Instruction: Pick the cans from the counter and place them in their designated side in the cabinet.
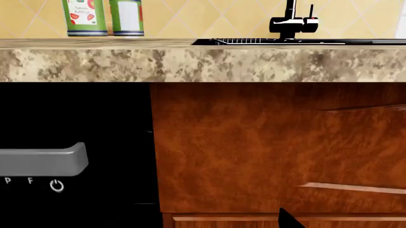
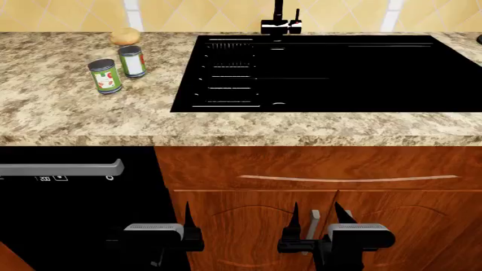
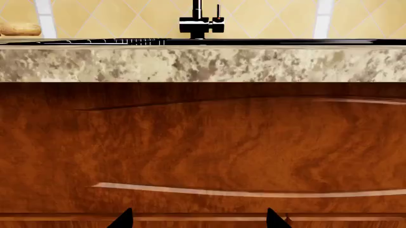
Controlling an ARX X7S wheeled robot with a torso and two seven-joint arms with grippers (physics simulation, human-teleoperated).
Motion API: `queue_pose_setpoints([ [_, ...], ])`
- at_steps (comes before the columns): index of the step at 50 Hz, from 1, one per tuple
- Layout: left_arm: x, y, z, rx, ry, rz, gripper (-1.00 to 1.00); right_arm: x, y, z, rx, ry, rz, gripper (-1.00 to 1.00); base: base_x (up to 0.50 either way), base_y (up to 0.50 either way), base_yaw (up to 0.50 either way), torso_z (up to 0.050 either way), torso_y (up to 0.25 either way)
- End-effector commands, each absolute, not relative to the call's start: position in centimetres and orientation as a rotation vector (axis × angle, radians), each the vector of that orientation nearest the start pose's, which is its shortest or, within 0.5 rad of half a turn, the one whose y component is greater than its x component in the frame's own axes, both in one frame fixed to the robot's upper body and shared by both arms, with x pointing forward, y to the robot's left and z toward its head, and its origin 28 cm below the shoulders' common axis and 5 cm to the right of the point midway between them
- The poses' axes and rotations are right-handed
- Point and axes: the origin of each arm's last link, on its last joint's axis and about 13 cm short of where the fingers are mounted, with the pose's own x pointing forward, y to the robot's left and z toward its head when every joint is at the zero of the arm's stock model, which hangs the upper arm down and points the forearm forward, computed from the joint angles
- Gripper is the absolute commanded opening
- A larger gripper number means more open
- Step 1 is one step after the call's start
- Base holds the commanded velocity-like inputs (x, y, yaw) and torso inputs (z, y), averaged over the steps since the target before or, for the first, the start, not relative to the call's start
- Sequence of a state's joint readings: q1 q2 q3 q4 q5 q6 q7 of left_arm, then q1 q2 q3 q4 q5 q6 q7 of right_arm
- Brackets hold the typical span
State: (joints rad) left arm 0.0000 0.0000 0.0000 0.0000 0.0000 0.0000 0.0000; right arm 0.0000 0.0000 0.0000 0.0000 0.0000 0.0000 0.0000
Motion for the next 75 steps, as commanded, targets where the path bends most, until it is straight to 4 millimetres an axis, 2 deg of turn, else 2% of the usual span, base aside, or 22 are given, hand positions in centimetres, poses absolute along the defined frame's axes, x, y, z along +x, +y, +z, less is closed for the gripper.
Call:
queue_pose_setpoints([
  [1,21.04,20.56,1.29,0.001,0.001,-0.001,1.00,21.03,-9.64,1.31,-0.001,-0.002,-0.002,1.00,0.00,0.00,0.00,0.000,0.000],
  [21,21.11,20.72,1.62,0.004,0.020,0.000,1.00,21.18,-9.61,1.34,0.009,0.018,-0.002,1.00,0.00,0.01,0.00,0.000,0.000],
  [65,20.93,20.79,1.87,0.024,-0.010,-0.016,1.00,21.18,-9.28,1.46,0.010,0.018,0.038,1.00,0.00,0.50,0.00,0.000,0.000],
  [75,20.78,20.62,2.23,0.020,-0.066,-0.024,1.00,21.75,-9.21,2.08,0.041,0.016,0.055,1.00,0.00,0.00,0.00,0.000,0.000],
])
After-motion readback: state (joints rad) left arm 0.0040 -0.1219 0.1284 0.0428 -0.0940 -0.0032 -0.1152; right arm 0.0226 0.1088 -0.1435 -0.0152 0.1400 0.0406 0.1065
